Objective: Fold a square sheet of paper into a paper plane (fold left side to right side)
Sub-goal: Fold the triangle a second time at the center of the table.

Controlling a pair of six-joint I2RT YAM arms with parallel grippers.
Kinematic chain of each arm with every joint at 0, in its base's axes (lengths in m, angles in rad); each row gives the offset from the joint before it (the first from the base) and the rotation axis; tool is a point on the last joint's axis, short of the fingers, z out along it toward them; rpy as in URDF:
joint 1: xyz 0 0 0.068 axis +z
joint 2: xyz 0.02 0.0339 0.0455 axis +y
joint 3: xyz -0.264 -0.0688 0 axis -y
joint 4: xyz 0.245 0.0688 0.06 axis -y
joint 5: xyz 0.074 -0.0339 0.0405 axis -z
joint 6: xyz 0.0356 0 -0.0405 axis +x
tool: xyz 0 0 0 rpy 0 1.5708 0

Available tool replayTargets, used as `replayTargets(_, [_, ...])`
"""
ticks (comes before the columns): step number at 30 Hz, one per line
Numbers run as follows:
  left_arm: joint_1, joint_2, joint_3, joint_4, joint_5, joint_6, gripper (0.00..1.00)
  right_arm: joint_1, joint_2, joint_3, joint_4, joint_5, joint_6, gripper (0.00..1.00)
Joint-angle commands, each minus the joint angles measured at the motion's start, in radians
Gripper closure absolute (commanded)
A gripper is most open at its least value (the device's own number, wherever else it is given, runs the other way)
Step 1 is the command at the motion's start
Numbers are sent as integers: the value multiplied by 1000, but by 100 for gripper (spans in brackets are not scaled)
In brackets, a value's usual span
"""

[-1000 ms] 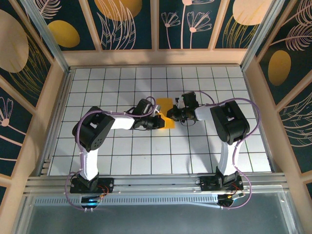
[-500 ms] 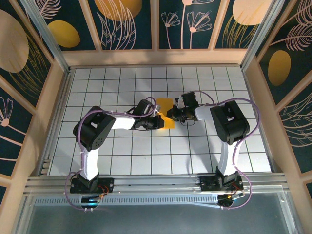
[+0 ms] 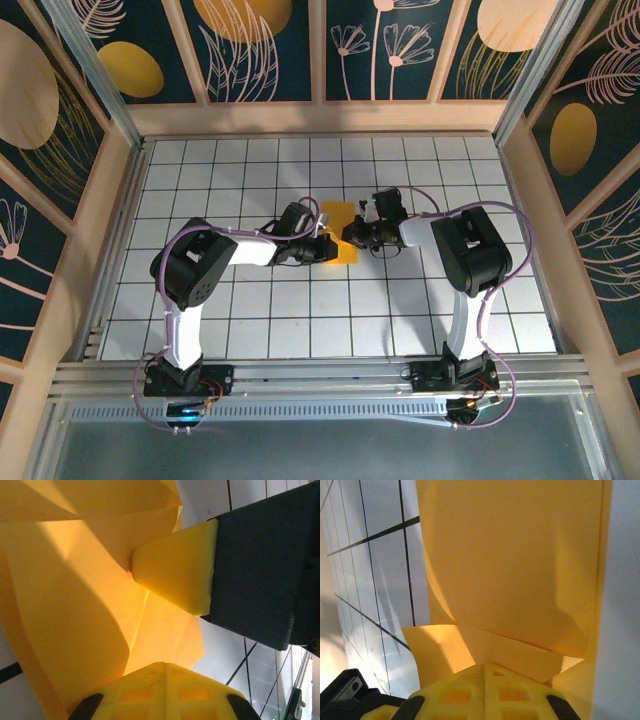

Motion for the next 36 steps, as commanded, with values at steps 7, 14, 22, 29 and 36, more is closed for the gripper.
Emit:
replayTargets(7, [-4,-4,13,-24,-48,19,100,11,40,-17,-120,74,-29,100])
replayTargets(14, [-3,0,16,-51,-70,35,100,10,44,-16,-120,75,-30,100])
replayTargets(22, [-4,3,12,-98,-82,67,100,8,49,-13,-128,79,-33,100])
replayTargets(29, [-4,-17,-6,-185,-95,136,100,2,53,-7,-135,82,-38,100])
replayTargets(36, [-4,-70,-84,-219,-103,176,100,-5,49,-10,-143,85,-45,100])
